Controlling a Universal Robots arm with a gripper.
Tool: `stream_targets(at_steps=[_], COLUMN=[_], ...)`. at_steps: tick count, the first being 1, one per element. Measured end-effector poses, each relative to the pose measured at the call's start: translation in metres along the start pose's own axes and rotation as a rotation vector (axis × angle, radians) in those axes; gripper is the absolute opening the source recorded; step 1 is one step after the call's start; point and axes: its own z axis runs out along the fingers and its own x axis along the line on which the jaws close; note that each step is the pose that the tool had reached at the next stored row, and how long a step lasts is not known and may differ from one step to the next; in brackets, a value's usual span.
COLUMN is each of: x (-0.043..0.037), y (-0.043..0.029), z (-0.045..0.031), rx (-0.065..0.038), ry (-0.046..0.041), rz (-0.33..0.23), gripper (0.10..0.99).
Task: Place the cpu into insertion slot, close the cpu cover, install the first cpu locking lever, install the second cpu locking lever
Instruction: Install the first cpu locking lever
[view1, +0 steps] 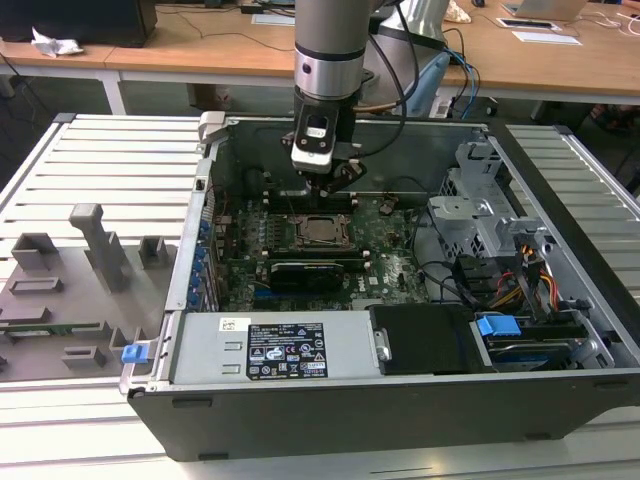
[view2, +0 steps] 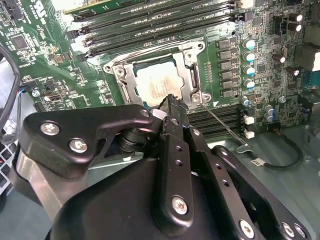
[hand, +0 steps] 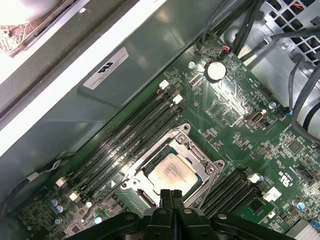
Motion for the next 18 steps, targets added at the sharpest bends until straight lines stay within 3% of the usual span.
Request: stream_targets(at_steps=[18], x=[0.0], y=[0.0], z=[0.0], rx=[0.0], ry=[0.0014], rz=[-0.078], gripper=[0.106])
